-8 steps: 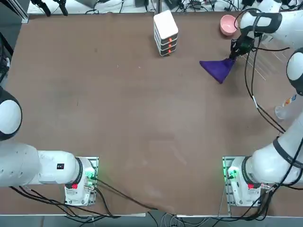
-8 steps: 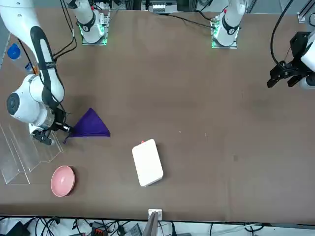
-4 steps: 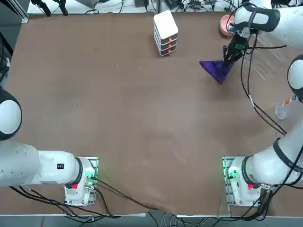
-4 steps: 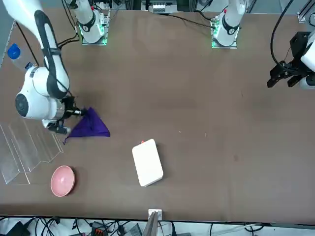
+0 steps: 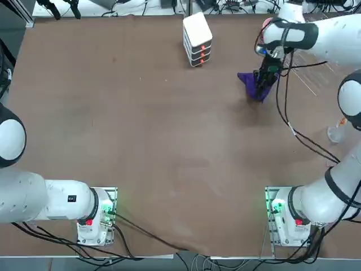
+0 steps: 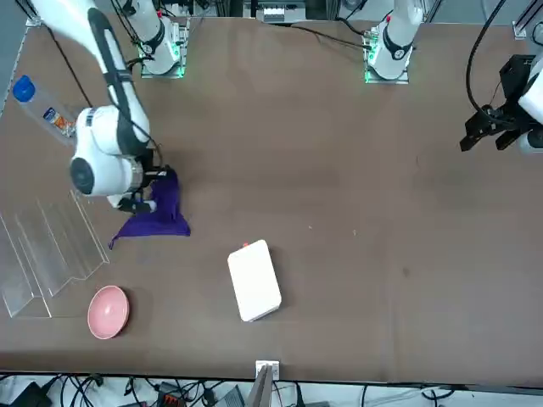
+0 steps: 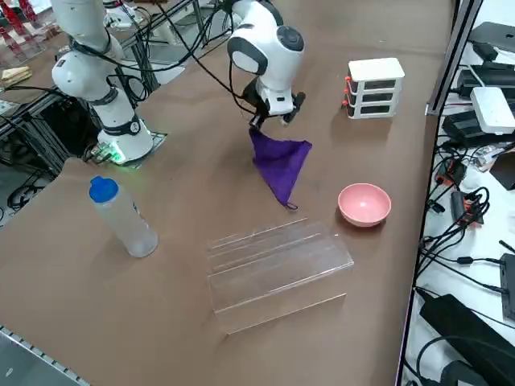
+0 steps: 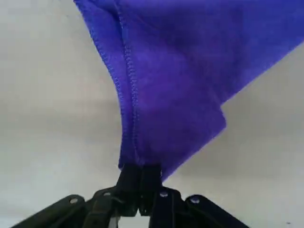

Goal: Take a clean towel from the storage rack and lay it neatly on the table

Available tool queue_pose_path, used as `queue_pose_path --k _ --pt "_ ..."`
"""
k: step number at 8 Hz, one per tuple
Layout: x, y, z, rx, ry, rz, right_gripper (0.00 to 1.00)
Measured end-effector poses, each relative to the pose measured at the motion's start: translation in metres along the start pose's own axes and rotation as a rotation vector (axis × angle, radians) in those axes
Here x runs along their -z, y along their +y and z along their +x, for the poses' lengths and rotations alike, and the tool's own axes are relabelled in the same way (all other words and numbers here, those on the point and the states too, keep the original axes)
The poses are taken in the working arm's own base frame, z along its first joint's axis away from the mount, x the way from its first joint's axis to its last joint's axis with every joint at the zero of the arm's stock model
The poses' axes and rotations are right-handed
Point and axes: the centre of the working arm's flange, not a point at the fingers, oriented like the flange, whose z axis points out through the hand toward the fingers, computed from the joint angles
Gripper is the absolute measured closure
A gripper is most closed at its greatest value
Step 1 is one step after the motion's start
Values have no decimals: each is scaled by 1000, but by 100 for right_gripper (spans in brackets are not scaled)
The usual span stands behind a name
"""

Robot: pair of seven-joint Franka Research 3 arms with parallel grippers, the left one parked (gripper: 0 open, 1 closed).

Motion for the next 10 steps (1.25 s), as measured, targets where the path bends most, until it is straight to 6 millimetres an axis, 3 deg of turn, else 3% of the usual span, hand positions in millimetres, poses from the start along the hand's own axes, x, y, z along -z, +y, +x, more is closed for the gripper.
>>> queue_pose_path --k 4,7,9,10 --pt "-6 -17 -9 23 -11 0 95" --pt "2 -21 -9 29 10 3 48" --pt "35 -27 -8 44 81 14 9" --pt "48 -30 -4 49 131 19 0"
